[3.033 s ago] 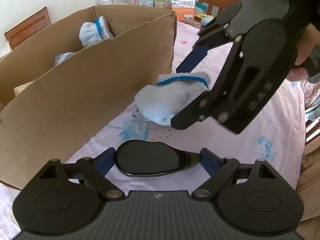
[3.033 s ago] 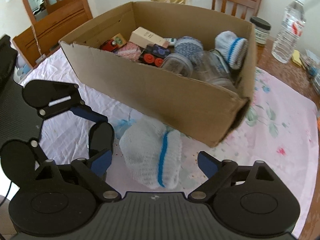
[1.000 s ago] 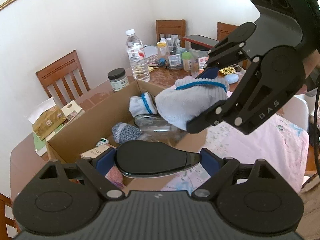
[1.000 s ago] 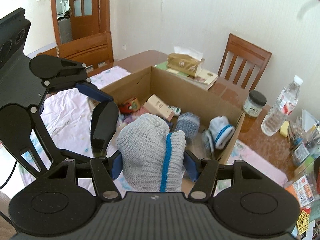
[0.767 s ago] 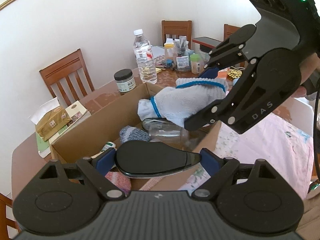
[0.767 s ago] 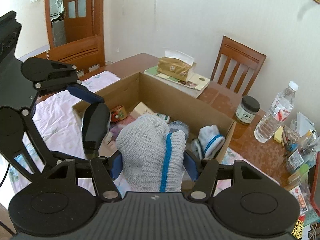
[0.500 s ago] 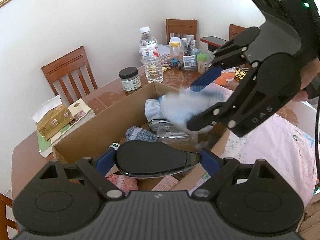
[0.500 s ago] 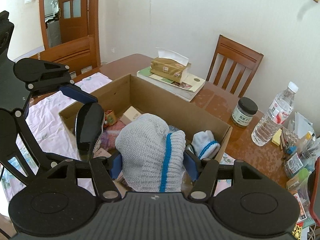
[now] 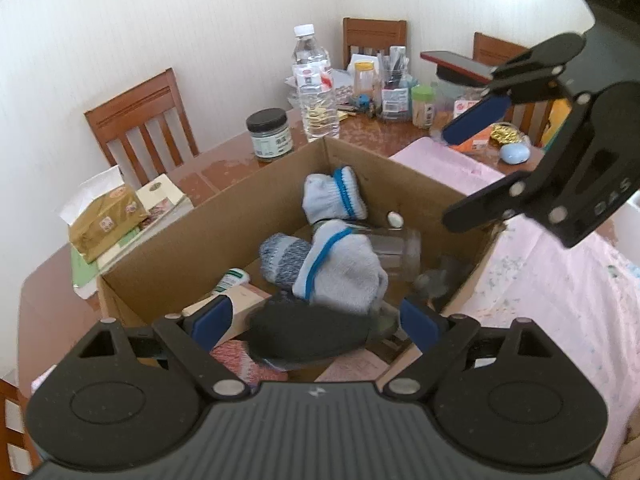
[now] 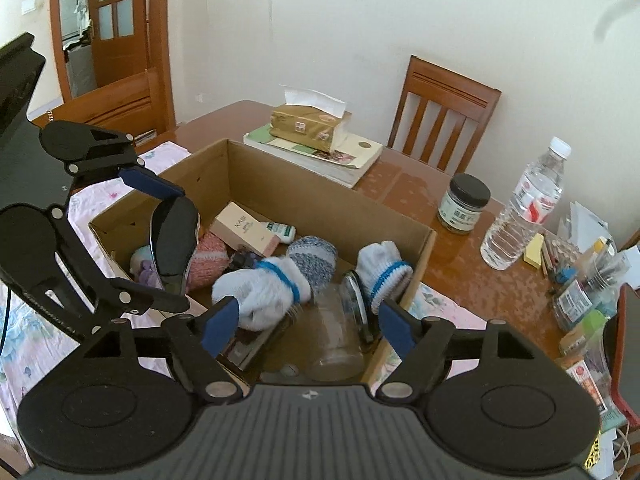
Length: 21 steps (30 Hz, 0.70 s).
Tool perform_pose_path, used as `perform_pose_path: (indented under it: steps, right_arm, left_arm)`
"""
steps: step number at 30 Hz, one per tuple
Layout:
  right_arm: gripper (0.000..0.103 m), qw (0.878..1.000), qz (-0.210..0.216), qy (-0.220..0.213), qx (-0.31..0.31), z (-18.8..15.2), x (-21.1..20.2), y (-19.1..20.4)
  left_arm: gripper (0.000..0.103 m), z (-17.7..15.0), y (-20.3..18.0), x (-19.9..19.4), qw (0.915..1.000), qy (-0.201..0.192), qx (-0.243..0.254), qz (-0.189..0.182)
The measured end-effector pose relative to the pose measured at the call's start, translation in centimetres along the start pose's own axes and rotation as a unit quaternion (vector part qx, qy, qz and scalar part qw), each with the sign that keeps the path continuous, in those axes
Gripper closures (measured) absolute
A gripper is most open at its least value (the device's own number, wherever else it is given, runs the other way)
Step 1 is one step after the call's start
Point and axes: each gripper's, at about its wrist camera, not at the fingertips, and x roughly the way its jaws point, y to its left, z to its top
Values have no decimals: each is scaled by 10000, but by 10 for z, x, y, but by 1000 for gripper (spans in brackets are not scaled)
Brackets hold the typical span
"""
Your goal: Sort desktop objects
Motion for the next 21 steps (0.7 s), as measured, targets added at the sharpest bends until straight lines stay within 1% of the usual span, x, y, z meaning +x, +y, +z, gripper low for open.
perform_pose_path:
  steps: [3,4,9,13,17,21]
  right_arm:
    - [20,10000,-32,-18,41,-1,-2,-1]
    - [19,10000,-31,-24,68,-1,-3,-1]
    - [15,9999,-26,4,140,-1,-5,1]
    - [12,9997,-83,68,237,-2,-5,6]
    - [5,9990,-142,103,419,-2,-7,8]
    - [1,9979,-197,149,598,-2,-11,9]
  left_arm:
    - [10,0,-1,1,10000,47,36,51]
    - [8,-1,-1,0,10000,51,38,77]
    - [4,-3,-4,-8,9997,-11,16,231]
    - [4,-5,-4,-15,9994,-5,-146,312]
    - [4,-6,-1,-24,9983,47,-402,425]
    - [3,-8,-2,-35,9968,67,-597,522]
